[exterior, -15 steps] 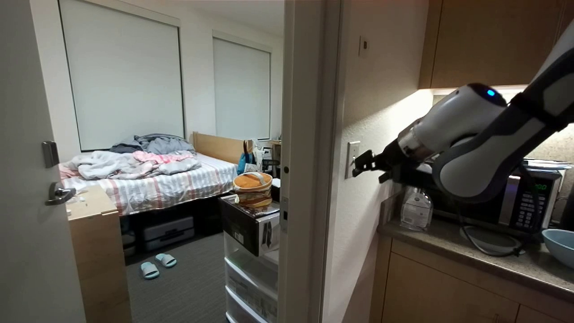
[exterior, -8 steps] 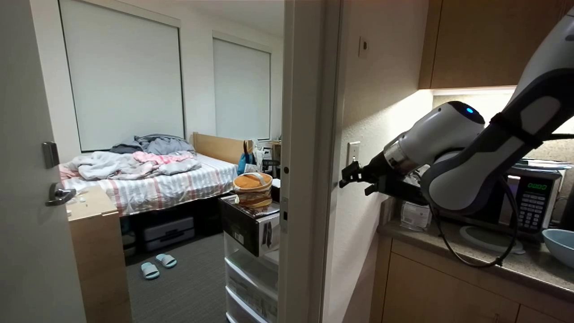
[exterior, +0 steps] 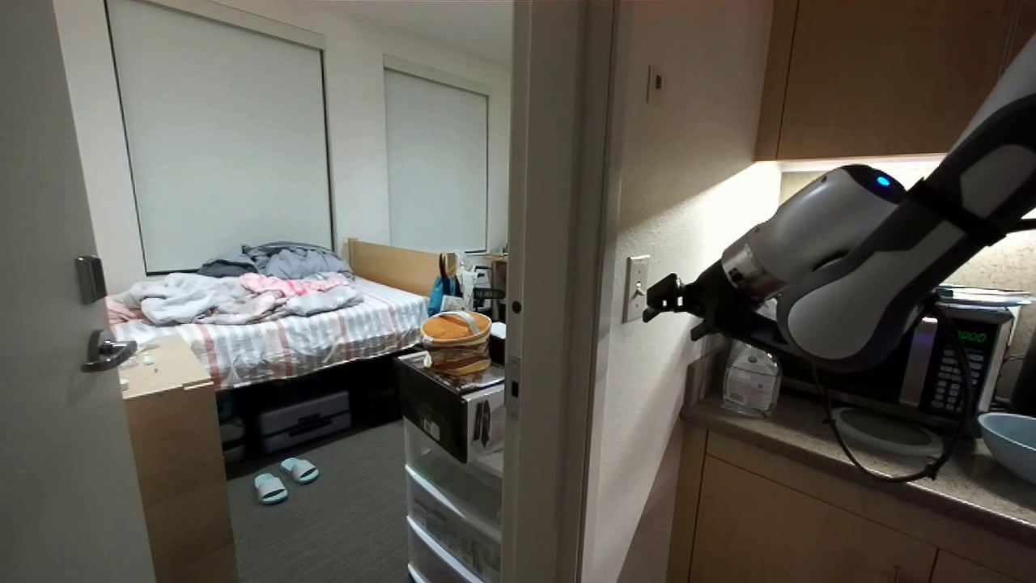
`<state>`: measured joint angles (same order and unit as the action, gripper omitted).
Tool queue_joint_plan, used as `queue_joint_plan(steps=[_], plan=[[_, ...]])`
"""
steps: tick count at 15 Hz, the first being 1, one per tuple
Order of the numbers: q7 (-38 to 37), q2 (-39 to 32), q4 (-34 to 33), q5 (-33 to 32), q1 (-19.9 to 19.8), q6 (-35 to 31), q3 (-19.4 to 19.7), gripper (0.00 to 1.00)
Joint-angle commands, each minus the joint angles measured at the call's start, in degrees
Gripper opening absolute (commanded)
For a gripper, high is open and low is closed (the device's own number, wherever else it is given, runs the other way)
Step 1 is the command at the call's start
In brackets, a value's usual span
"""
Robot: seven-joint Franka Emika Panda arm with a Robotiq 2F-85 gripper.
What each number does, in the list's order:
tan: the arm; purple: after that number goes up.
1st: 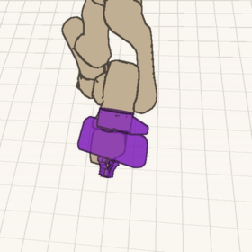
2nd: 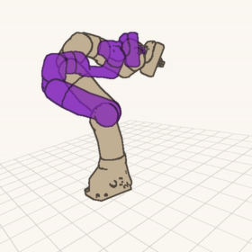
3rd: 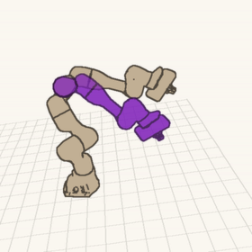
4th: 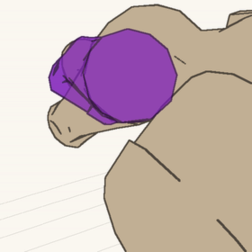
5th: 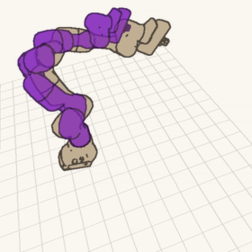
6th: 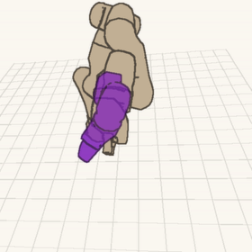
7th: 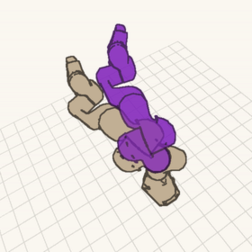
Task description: Turn on the light switch
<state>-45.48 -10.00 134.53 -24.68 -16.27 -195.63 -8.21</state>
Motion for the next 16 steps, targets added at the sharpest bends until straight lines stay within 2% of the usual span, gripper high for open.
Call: queue_joint_plan(steps=[1,5,9,14,16], plan=[[0.0,0.73,0.39,0.31,0.4,0.0,0.57,1.0],[1.63,-0.5,-1.78,1.05,1.61,0.37,2.11,1.0],[2.39,-2.61,-5.09,2.12,3.6,0.34,5.38,1.0],[0.3,-3.02,-5.31,0.41,2.58,0.16,4.83,1.0],[1.3,-4.31,-6.19,-0.53,2.27,-2.23,4.84,1.0]])
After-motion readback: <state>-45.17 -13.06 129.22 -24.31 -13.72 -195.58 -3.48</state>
